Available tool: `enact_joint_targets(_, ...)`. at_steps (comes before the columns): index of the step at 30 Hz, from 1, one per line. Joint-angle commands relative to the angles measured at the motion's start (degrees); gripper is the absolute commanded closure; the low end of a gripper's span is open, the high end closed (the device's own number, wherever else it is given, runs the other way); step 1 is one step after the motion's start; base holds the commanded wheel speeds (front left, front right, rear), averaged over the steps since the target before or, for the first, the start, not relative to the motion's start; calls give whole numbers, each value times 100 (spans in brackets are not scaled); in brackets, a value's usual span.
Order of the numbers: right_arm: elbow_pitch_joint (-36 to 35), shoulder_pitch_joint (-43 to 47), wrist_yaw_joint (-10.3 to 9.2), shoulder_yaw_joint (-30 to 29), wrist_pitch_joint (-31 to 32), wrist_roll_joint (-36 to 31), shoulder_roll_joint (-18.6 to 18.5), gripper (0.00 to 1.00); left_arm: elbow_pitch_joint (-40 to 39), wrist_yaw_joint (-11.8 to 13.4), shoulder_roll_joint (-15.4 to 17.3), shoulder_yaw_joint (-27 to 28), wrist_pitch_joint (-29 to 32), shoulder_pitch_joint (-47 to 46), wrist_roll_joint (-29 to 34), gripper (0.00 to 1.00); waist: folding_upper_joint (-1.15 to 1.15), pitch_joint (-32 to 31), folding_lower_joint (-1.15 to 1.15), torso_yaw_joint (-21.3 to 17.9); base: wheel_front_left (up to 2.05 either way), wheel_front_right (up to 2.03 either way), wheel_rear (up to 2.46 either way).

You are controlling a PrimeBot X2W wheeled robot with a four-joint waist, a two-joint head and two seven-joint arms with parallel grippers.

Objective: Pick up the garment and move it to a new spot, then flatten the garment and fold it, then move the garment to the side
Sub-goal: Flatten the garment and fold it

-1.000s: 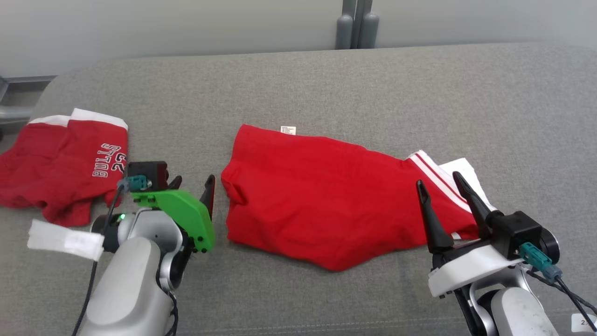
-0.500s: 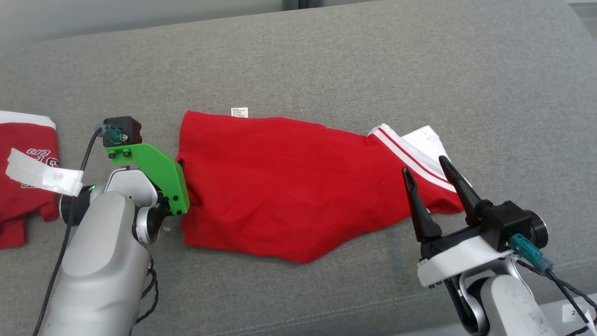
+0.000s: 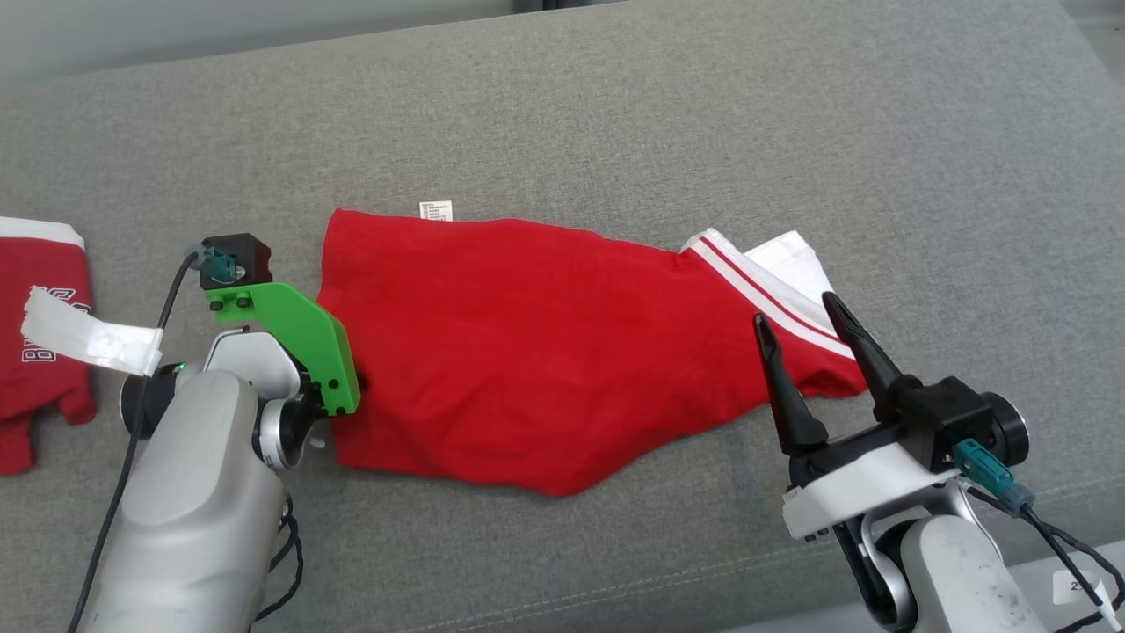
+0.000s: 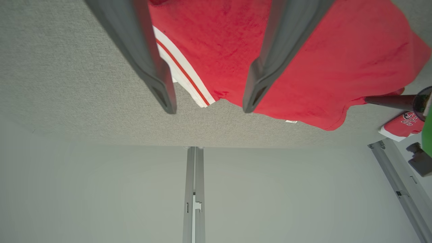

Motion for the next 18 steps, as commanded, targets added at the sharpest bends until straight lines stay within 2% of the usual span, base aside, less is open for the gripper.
enact_joint_targets(1,17,32,-8,-10,-4,-58,-10,0,-11,-40,1,2,-28,61,-33,100,0,-37,0,47,0,0,0)
enact_joint_targets(11,14,119,-8,-11,72,-111,-10,0,-495,-135,-112,209,-556,388,-343,100,0,-247,0,343,0,0,0)
enact_joint_targets(15,-14,194,-8,-47,109,-144,-10,0,-1286,-276,-205,341,-684,744,-631,100,0,-314,0,480,0,0,0)
enact_joint_targets(18,-58,240,-8,-112,134,-147,-10,0,-2148,-224,-143,342,-560,1198,-720,100,0,-337,0,591,0,0,0)
